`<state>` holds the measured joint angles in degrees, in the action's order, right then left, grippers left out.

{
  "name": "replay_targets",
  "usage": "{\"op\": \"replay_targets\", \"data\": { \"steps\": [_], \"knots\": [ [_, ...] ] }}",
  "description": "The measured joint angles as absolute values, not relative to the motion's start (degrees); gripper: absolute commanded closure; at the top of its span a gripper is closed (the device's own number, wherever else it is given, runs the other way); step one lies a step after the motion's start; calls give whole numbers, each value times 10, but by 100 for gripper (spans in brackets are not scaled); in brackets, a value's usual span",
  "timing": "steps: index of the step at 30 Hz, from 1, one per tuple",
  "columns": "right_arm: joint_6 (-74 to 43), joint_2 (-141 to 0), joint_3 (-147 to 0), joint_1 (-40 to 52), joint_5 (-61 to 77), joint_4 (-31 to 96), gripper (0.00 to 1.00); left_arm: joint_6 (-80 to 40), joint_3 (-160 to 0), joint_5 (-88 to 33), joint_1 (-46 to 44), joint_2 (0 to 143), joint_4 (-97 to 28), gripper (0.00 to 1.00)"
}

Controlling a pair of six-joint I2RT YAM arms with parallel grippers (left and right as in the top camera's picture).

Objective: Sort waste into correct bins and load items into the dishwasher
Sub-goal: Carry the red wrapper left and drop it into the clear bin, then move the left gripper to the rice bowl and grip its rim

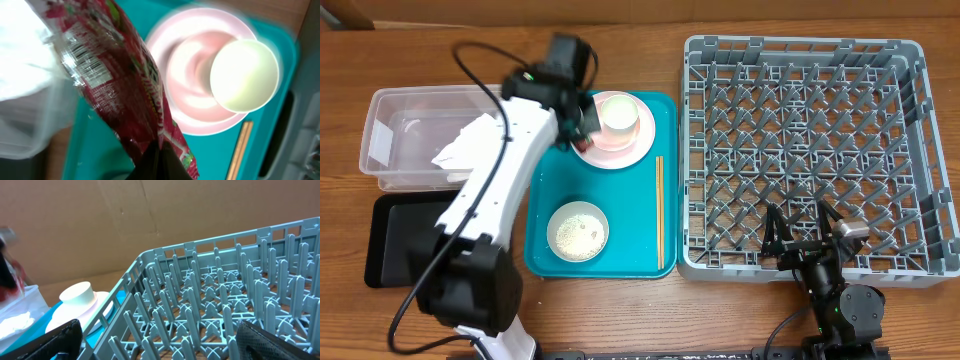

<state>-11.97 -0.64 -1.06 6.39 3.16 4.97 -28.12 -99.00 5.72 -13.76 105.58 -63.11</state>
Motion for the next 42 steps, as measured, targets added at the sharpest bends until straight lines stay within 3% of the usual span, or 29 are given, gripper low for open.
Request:
{"op": "replay_targets", "data": {
  "steps": [9, 17, 18, 19, 20, 21, 22, 26, 32, 37, 42],
  "knots": [
    [-120, -6, -11, 64, 32, 50, 0, -279, -1039, 161, -19, 1037, -666, 96],
    [-119, -6, -11, 64, 32, 50, 0, -284, -921, 162, 75, 1049, -562, 94],
    [-119, -6, -11, 64, 32, 50, 0, -284, -907, 159, 81, 1052, -552, 89],
    [-120, -6, -11, 64, 32, 50, 0, -284, -897, 157, 85, 1053, -546, 75],
    [-120, -6, -11, 64, 32, 50, 0, -285, -892, 156, 89, 1054, -545, 58],
    [-120, -6, -11, 64, 32, 50, 0, -284, -891, 154, 91, 1054, -544, 29],
    [-120, -6, -11, 64, 32, 50, 0, -285, -891, 152, 94, 1054, -538, 27],
    [-119, -6, -11, 64, 32, 50, 0, -283, -891, 124, 98, 1054, -534, 30],
    [-120, -6, -11, 64, 32, 50, 0, -243, -892, -17, 96, 1053, -574, 43],
    [-120, -6, -11, 64, 31, 50, 0, -216, -892, -110, 71, 1019, -633, 42],
    [-120, -6, -11, 64, 32, 50, 0, -177, -893, -172, -34, 965, -714, 42]
  ]
}}
